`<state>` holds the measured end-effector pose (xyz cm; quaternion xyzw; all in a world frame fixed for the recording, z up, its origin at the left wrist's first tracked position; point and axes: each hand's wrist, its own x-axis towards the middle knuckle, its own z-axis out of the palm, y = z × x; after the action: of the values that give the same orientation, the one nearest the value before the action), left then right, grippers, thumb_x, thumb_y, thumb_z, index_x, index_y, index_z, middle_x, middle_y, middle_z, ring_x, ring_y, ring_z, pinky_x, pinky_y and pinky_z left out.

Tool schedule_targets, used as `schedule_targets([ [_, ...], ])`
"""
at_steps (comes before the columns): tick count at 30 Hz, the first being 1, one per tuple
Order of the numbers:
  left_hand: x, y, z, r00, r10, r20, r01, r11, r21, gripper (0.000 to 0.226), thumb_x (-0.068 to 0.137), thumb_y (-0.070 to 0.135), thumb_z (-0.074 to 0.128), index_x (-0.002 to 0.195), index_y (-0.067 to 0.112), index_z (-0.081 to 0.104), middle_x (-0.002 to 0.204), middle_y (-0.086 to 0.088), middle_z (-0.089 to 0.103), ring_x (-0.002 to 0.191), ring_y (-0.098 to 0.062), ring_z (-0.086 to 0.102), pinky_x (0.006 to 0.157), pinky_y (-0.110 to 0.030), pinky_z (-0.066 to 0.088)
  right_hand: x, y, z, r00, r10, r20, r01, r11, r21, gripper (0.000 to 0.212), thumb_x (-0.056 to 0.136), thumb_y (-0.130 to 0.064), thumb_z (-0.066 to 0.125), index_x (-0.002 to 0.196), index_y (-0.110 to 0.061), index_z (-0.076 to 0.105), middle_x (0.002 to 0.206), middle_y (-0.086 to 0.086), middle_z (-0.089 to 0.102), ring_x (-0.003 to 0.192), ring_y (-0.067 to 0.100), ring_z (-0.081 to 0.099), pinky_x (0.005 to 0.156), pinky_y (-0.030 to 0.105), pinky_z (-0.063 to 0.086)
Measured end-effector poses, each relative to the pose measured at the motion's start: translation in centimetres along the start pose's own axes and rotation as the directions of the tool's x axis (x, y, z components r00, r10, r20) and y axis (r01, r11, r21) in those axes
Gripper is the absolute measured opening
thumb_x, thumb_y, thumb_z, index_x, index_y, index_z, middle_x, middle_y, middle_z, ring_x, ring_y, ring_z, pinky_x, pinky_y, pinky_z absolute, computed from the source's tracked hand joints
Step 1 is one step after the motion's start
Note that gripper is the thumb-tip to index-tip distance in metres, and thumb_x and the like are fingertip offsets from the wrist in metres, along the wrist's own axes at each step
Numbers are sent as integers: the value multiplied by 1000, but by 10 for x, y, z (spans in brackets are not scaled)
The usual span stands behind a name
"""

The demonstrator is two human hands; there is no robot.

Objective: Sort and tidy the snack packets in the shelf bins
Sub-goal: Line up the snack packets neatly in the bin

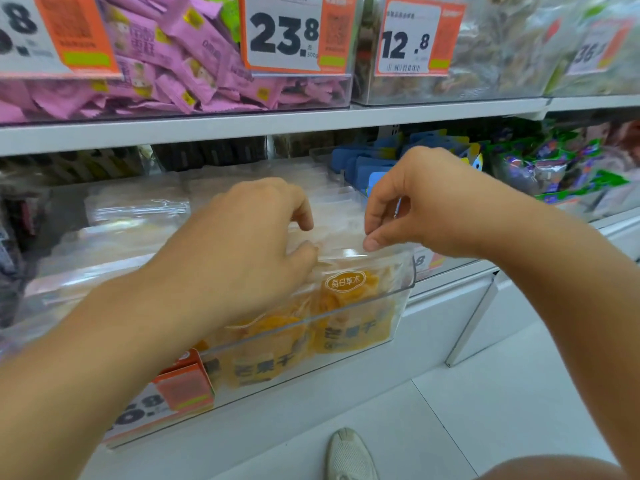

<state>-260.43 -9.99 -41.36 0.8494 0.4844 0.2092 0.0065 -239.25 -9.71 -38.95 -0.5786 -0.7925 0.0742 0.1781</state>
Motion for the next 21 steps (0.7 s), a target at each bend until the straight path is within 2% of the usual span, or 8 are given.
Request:
schedule_targets([
  [1,1,2,0,999,-27,-33,27,1000,-12,16,82,44,56,95,35,62,106,16,57,101,-10,55,81,-30,39,1,3,-1,999,31,20,-30,999,-20,16,67,-28,90,68,-26,74,65,-8,70,57,-3,58,47,5,38],
  [3,5,6,1,997,-58,-43,57,998,-23,2,86,34,67,85,35,65,105,15,61,107,-12,55,82,-30,41,1,11,-1,992,85,88,-80,995,-60,14,71,-23,89,71,-29,76,69,-9,71,59,-1,59,48,5,38],
  [6,10,9,8,997,-78,-21,77,996,-42,15,85,34,76,74,31,68,96,13,63,97,-14,59,85,-37,49,0,20,3,983,119,138,-105,989,-100,22,76,-16,86,77,-34,75,75,-13,72,59,-5,58,50,7,38],
  [8,13,9,9,996,-87,-10,86,994,-70,15,83,34,80,71,28,72,92,11,62,92,-14,59,84,-39,49,-1,22,1,987,114,112,-107,992,-62,22,74,-14,87,77,-34,76,72,-14,72,59,-7,60,53,9,43],
  [11,15,7,9,999,-46,-15,43,990,-134,14,76,33,84,68,28,74,91,11,52,91,-11,48,81,-35,43,2,20,-4,1000,25,19,-23,997,-67,16,76,-13,85,80,-28,80,62,-20,66,62,-10,62,57,2,44],
  [14,15,6,11,1000,-17,-27,11,979,-202,8,74,32,86,71,30,78,81,9,55,81,-9,51,72,-34,44,11,10,1,999,-44,-2,44,999,-21,13,76,-14,85,81,-26,81,60,-17,68,56,-1,65,56,6,47],
  [18,18,5,15,998,-41,-48,28,968,-250,8,75,38,84,71,34,78,64,12,67,65,-3,60,60,-18,40,23,8,16,995,-14,101,11,1000,29,16,79,-11,83,81,-26,81,63,-10,72,59,8,70,54,8,48],
  [21,18,4,14,996,-45,-76,28,975,-220,11,77,44,81,73,35,78,58,15,66,61,1,61,57,-13,38,15,14,10,999,29,41,-34,991,130,13,79,-14,83,82,-26,80,66,-9,73,59,8,70,54,12,51],
])
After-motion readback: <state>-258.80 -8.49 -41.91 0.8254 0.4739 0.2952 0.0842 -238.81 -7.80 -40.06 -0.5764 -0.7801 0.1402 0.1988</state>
